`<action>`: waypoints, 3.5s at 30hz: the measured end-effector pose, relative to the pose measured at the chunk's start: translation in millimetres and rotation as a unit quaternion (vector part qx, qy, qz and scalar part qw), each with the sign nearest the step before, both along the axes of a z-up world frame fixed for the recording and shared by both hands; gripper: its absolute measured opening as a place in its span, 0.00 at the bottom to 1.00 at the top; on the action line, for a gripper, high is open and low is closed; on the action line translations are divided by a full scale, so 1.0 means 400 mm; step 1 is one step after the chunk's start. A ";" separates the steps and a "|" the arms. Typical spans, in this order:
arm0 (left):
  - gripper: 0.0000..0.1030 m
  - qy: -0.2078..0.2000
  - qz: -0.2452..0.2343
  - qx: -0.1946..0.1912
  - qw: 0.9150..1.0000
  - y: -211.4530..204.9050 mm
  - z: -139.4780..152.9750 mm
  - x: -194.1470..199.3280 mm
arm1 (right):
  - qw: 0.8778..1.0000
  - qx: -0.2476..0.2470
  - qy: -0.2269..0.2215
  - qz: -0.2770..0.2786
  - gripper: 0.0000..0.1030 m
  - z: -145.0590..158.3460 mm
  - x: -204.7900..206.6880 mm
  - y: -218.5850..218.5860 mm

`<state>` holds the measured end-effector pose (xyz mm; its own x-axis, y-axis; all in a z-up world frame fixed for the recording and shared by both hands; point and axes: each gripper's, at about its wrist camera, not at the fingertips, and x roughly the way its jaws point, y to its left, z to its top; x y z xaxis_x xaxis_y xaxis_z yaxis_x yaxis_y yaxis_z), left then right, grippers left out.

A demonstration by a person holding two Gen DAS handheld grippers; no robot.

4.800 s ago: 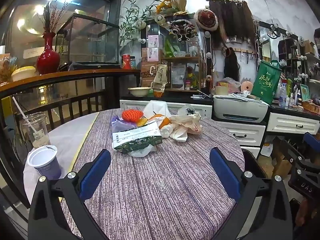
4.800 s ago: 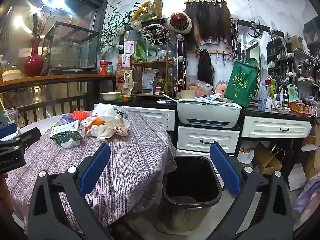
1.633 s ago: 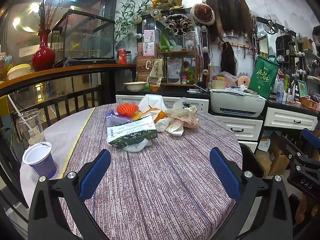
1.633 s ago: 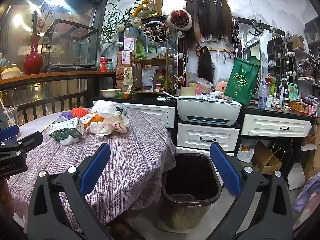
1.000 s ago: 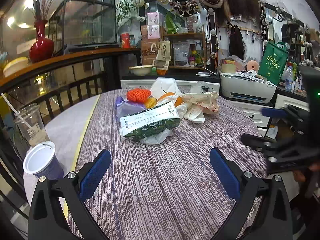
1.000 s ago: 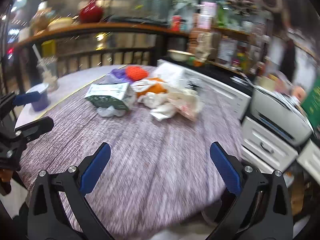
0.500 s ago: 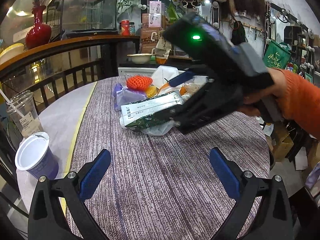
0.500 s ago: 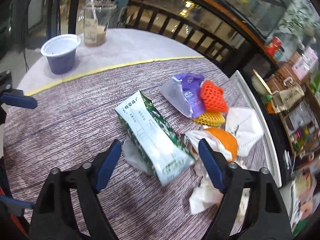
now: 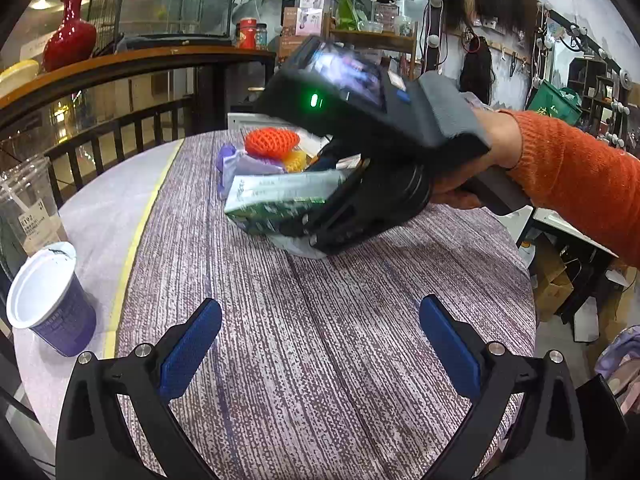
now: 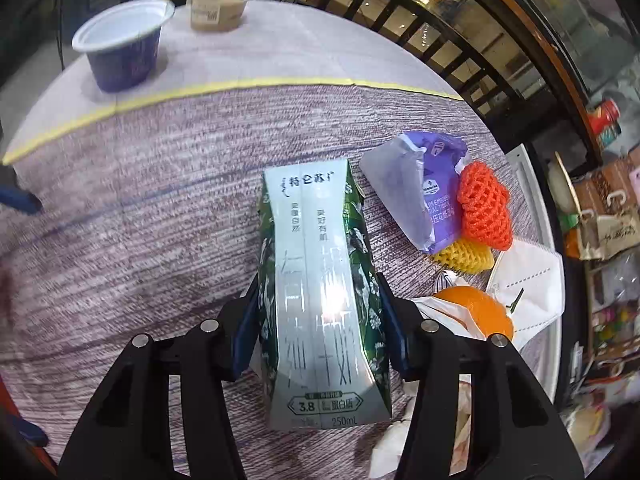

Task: Collect trash
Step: 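Grasp the green-and-white milk carton with the right gripper, then lift the milk carton with the right gripper while the left gripper grasps the white plastic bag, then carry the carton and bag to the black bin and release both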

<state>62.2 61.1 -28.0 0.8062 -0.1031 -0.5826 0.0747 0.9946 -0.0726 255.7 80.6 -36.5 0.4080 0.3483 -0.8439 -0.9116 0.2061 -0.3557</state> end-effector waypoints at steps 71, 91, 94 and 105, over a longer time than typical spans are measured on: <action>0.23 0.008 -0.125 -0.029 0.992 -0.246 0.113 0.176 | 0.812 0.398 0.034 -0.426 0.50 -0.012 -0.118 -0.962; 0.23 0.052 -0.230 -0.021 0.971 -0.544 0.046 0.230 | 0.767 0.225 0.125 -0.588 0.50 -0.444 0.135 -0.989; 0.23 0.063 -0.241 -0.018 0.968 -0.575 0.027 0.236 | 0.756 0.228 0.146 -0.596 0.57 -0.483 0.137 -1.003; 0.23 0.108 -0.270 0.004 0.957 -0.704 -0.058 0.278 | 0.718 0.268 0.079 -0.638 0.74 -0.401 0.021 -1.153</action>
